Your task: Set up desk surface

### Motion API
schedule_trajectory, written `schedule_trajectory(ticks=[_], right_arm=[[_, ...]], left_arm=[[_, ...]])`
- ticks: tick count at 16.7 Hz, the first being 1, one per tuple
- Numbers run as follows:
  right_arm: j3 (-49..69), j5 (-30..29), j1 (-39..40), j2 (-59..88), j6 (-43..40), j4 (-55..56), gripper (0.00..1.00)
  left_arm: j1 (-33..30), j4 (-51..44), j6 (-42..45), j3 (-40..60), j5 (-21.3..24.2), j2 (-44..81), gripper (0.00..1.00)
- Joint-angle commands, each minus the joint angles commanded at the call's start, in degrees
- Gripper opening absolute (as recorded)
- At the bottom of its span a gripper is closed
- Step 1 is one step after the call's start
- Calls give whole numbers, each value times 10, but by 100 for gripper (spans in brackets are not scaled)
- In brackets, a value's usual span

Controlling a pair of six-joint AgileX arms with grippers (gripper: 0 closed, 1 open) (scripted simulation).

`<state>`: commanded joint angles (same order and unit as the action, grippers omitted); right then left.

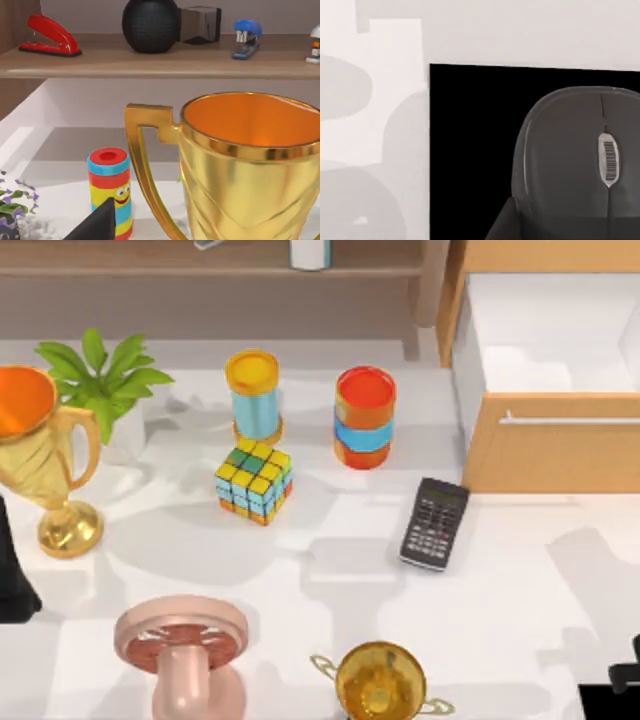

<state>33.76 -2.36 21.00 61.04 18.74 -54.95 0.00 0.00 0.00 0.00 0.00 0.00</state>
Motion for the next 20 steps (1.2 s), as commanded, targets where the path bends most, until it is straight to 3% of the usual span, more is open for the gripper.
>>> schedule_trajectory(ticks=[5, 20], right_arm=[[-64, 0, 11, -36, 19, 5, 0], [-47, 3, 10, -43, 20, 12, 0]], left_arm=[[0, 0, 0, 0, 0, 0, 100], [0, 0, 0, 0, 0, 0, 100]])
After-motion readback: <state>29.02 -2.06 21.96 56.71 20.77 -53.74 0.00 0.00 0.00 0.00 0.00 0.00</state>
